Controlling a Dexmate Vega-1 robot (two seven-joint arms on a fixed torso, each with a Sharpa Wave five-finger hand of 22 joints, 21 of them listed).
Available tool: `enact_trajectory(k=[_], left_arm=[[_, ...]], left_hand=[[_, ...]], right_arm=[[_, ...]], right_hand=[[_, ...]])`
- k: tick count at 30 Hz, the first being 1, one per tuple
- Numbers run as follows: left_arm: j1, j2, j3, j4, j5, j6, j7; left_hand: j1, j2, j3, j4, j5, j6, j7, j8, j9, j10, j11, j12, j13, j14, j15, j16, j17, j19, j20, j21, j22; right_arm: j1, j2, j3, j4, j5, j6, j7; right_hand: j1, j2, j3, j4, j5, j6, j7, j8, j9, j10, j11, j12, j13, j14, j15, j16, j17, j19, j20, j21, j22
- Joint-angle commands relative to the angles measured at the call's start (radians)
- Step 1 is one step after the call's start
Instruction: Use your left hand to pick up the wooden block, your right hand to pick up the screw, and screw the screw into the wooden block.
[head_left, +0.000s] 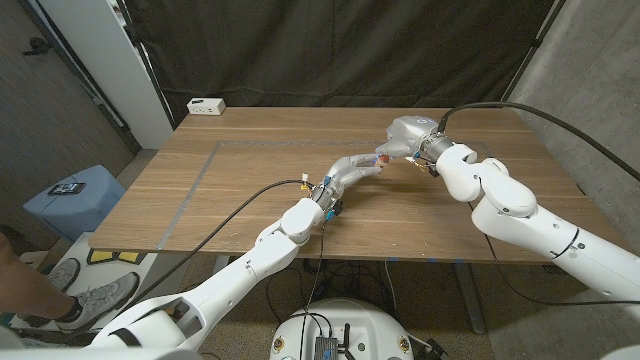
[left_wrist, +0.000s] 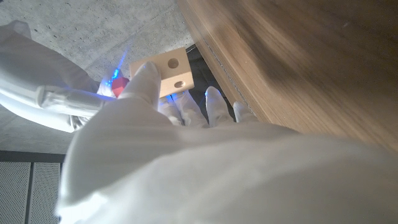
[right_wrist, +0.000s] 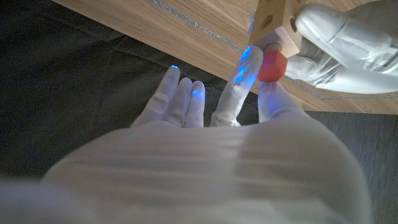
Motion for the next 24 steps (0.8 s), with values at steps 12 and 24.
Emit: enact_trajectory(k=[12,24], left_arm=[[0.005,0.004,-0.006,-0.005,-0.007,0.007,0.004],[0.01,0.001,-0.016,-0.005,-0.025,0.003,0.007]], left_hand=[[0.003,0.013,0.01,-0.003,0.007,0.012,0.005,0.006,0.001,0.006,-0.004,0.005,0.003,0.003,-0.064,0.002,0.002,0.003,0.009,0.004,0.003],[0.002,0.01,0.01,-0.003,0.007,0.015,0.002,0.007,0.001,0.009,-0.005,0.006,0.003,0.003,-0.065,0.001,0.001,0.003,0.006,0.003,0.003]], right_arm=[[-0.003,0.011,-0.005,-0.01,0.013,-0.043,-0.008],[-0.029,-0.006,0.035,-0.035,0.059,-0.05,-0.039]], right_hand=[[-0.084,-0.016,-0.032,0.026,-0.004,0.002,0.008,-0.037,-0.009,0.01,0.007,-0.006,-0.008,0.014,0.006,-0.001,0.0,0.006,0.01,0.0,0.002],[-0.119,-0.014,-0.048,0.03,-0.001,-0.09,0.018,-0.096,-0.004,-0.005,0.016,-0.023,-0.017,0.006,0.017,-0.009,-0.001,-0.003,0.015,-0.005,0.002]])
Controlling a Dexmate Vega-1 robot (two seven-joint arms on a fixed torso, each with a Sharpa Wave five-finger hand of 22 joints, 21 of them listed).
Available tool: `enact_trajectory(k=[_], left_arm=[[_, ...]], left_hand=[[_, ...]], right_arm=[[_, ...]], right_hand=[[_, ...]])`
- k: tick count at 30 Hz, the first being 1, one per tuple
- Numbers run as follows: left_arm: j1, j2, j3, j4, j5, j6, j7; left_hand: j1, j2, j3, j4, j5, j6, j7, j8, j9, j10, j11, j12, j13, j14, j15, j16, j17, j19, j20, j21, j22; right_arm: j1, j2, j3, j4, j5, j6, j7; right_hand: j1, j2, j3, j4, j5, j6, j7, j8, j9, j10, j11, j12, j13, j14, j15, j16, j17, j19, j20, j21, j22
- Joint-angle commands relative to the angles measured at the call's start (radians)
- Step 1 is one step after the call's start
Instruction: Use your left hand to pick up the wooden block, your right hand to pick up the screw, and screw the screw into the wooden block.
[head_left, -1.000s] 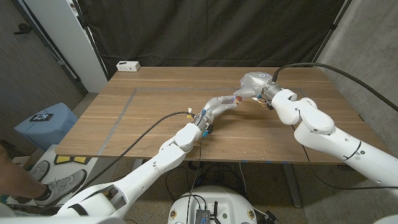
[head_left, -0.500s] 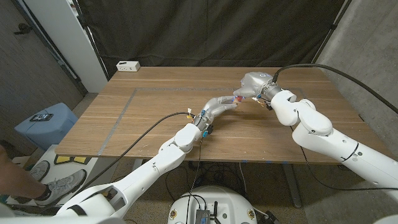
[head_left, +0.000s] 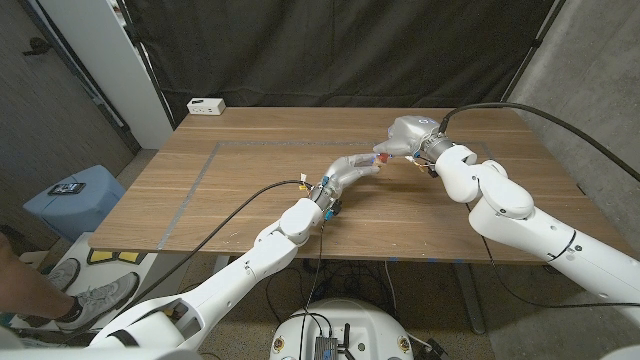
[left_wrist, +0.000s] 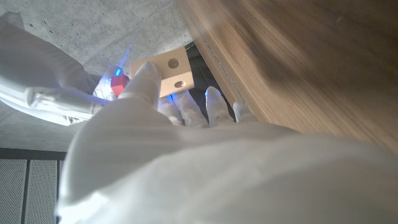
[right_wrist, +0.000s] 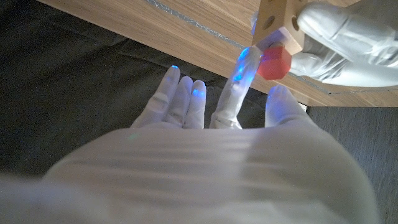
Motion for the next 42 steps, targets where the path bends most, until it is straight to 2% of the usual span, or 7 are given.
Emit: enact_trajectory(k=[1,6,15,32,42], left_arm=[[0.004,-0.002,-0.008,0.0,-0.016,-0.005,0.002],[0.006,-0.002,-0.01,-0.001,-0.022,-0.003,0.001],[0.011,-0.006,-0.015,-0.007,-0.033,-0.003,0.004],[0.028,-0.011,-0.027,-0.027,-0.069,0.006,0.005],[0.039,-0.009,-0.034,-0.051,-0.101,0.031,-0.002]], left_hand=[[-0.002,0.007,0.007,0.003,0.005,0.012,0.004,0.006,0.002,0.007,-0.003,0.006,0.003,0.003,-0.064,0.001,0.002,0.003,0.007,0.003,0.003],[-0.002,0.006,0.007,0.002,0.005,0.013,0.002,0.007,0.002,0.006,-0.003,0.006,0.003,0.002,-0.065,0.001,0.002,0.003,0.006,0.003,0.003],[-0.002,0.005,0.007,0.002,0.004,0.014,0.0,0.007,0.002,0.007,-0.003,0.006,0.003,0.003,-0.066,0.001,0.002,0.003,0.004,0.003,0.003],[-0.005,0.005,0.005,0.003,0.003,0.015,0.0,0.007,0.002,0.005,-0.004,0.004,0.002,0.002,-0.065,0.002,0.003,0.001,0.005,0.003,0.003],[-0.006,0.003,0.004,0.003,0.003,0.015,-0.001,0.007,0.002,0.006,-0.004,0.005,0.002,0.003,-0.064,0.002,0.003,-0.001,0.006,0.002,0.004]], right_arm=[[-0.023,-0.017,0.036,-0.025,0.041,-0.012,-0.023],[-0.039,-0.028,0.059,-0.038,0.07,-0.017,-0.039],[-0.077,-0.032,0.102,-0.055,0.133,-0.025,-0.096],[-0.145,-0.001,0.18,-0.078,0.294,-0.049,-0.224],[-0.187,0.017,0.231,-0.085,0.405,-0.039,-0.301]], right_hand=[[-0.019,0.002,-0.005,0.002,-0.001,-0.03,0.008,-0.017,0.005,-0.007,0.008,-0.009,-0.001,-0.001,0.004,-0.005,0.002,0.0,0.005,-0.005,0.002],[-0.033,0.003,-0.013,0.002,0.0,-0.083,0.011,-0.045,0.009,-0.019,0.011,-0.018,-0.004,-0.009,0.011,-0.01,0.002,-0.004,0.005,-0.006,0.002],[-0.052,0.006,-0.022,0.004,-0.001,-0.147,0.02,-0.077,0.014,-0.024,0.019,-0.022,-0.002,-0.013,0.016,-0.013,0.003,-0.007,0.008,-0.006,0.001],[-0.061,0.015,-0.028,-0.001,0.001,-0.253,0.034,-0.127,0.02,-0.03,0.022,-0.026,0.004,-0.013,0.019,-0.016,0.003,-0.014,0.012,-0.007,0.001],[-0.065,0.02,-0.031,-0.006,0.002,-0.31,0.057,-0.164,0.017,-0.036,0.026,-0.028,0.007,-0.02,0.025,-0.021,0.002,-0.024,0.015,-0.009,0.001]])
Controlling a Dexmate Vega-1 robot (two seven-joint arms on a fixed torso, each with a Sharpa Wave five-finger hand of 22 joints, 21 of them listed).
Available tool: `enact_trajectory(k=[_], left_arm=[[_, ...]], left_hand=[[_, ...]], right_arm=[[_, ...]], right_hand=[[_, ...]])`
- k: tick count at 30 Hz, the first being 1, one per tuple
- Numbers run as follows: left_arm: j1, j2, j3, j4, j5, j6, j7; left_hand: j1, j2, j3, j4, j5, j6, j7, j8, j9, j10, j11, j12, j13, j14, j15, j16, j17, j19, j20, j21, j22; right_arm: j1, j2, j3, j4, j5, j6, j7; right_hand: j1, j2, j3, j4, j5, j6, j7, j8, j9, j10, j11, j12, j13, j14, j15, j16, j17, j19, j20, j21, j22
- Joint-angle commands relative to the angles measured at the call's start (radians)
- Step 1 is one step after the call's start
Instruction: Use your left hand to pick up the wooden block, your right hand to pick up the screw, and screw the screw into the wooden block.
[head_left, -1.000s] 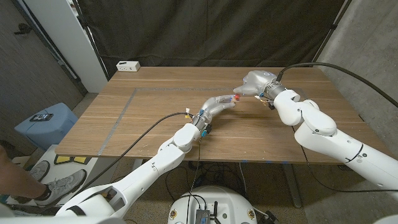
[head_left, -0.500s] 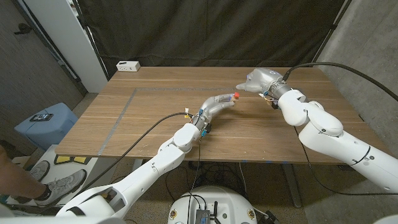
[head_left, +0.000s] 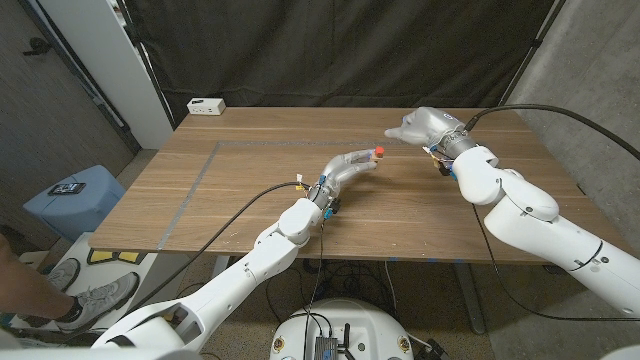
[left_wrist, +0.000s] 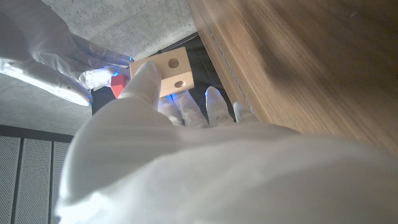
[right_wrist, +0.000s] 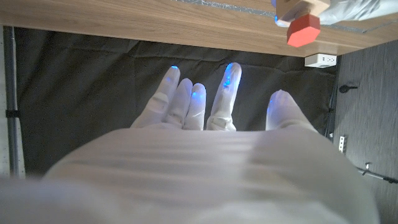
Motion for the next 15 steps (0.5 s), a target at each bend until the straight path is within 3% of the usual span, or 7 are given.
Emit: enact_trajectory(k=[1,15], left_arm=[[0.012,0.002,-0.008,-0.028,-0.036,0.031,-0.008],[0.009,-0.015,-0.013,-0.039,-0.114,0.074,-0.045]], left_hand=[[-0.006,0.004,0.003,0.002,0.004,0.012,-0.002,0.004,0.001,0.006,-0.004,0.008,0.002,0.002,-0.064,0.002,0.003,-0.001,0.006,0.002,0.004],[-0.011,0.002,0.001,0.004,0.003,0.012,0.001,0.004,0.001,0.004,-0.003,0.007,0.003,0.0,-0.064,0.001,0.003,-0.005,0.007,0.001,0.004]], right_arm=[[-0.054,0.021,0.064,-0.011,0.135,0.009,-0.099],[-0.146,0.067,0.181,0.006,0.342,0.109,-0.196]], right_hand=[[-0.006,0.003,-0.003,-0.001,0.002,-0.021,0.005,-0.014,0.0,-0.004,0.004,0.0,0.003,-0.002,0.008,-0.003,0.002,-0.008,0.0,-0.003,0.001],[-0.001,0.012,-0.002,-0.008,0.004,-0.053,0.018,-0.048,-0.006,-0.016,0.007,-0.003,0.006,-0.015,0.014,-0.01,0.0,-0.029,0.004,-0.008,0.001]])
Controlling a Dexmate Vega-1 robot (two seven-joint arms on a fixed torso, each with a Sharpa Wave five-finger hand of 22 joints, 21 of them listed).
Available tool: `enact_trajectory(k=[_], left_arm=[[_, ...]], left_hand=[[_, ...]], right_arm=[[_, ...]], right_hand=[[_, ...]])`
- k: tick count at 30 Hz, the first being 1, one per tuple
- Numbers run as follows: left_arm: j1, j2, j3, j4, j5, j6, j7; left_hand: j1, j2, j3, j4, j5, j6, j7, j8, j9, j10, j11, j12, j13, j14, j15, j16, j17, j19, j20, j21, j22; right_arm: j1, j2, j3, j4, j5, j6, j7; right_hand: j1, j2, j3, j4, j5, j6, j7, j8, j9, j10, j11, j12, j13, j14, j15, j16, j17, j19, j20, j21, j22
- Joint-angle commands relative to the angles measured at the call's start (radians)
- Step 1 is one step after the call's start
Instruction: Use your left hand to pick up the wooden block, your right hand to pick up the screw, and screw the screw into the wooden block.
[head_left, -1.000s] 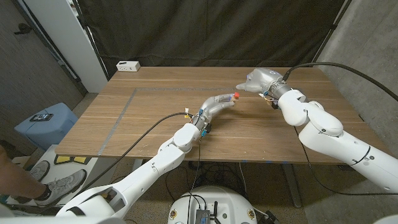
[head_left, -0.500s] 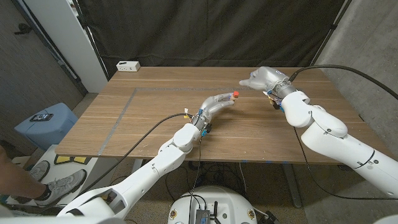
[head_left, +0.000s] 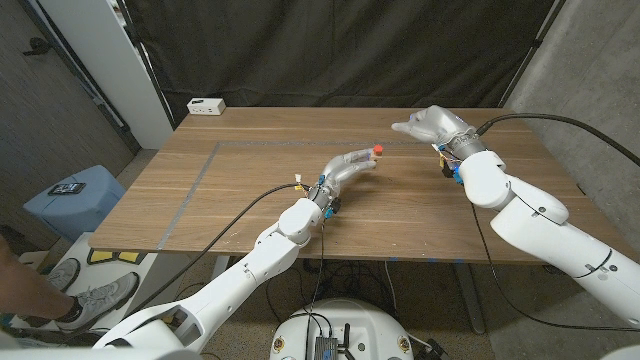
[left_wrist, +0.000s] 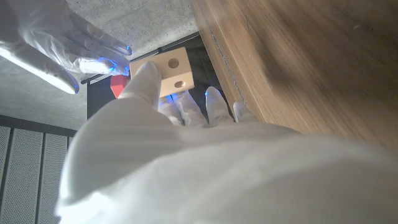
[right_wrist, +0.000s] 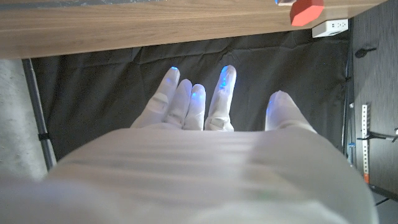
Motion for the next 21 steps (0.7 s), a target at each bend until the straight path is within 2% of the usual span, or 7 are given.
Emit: enact_trajectory(k=[1,10,21], left_arm=[[-0.003,-0.013,-0.004,-0.011,-0.063,0.037,-0.033],[-0.019,-0.019,0.0,-0.008,-0.099,0.069,-0.062],[-0.052,-0.02,0.006,0.004,-0.124,0.115,-0.09]], left_hand=[[-0.011,0.003,0.003,0.006,0.005,0.012,0.001,0.003,0.002,0.006,-0.005,0.008,0.003,0.0,-0.064,0.001,0.003,-0.005,0.007,0.001,0.004],[-0.015,0.003,0.002,0.008,0.004,0.011,0.002,0.003,0.002,0.003,-0.005,0.007,0.003,-0.003,-0.062,0.001,0.003,-0.009,0.008,0.0,0.004],[-0.016,0.003,0.001,0.007,0.005,0.01,0.001,0.002,0.002,0.002,-0.006,0.007,0.003,-0.004,-0.057,0.001,0.004,-0.011,0.008,0.0,0.004]], right_arm=[[-0.07,0.036,0.09,0.016,0.17,0.086,-0.081],[-0.097,0.061,0.125,0.036,0.26,0.14,-0.124],[-0.104,0.081,0.137,0.071,0.337,0.183,-0.162]], right_hand=[[0.005,0.011,0.003,-0.005,0.005,-0.01,0.001,-0.013,0.001,-0.01,-0.003,-0.004,0.006,-0.007,0.005,-0.003,0.0,-0.016,0.001,-0.002,0.001],[0.005,0.019,0.003,-0.007,0.005,-0.025,-0.001,-0.034,-0.001,-0.029,0.001,-0.01,0.007,-0.025,0.01,-0.01,-0.001,-0.032,0.007,-0.004,0.001],[0.005,0.024,0.003,-0.009,0.006,-0.041,-0.013,-0.053,-0.002,-0.036,0.005,-0.013,0.008,-0.031,0.009,-0.011,-0.001,-0.038,0.007,-0.002,0.001]])
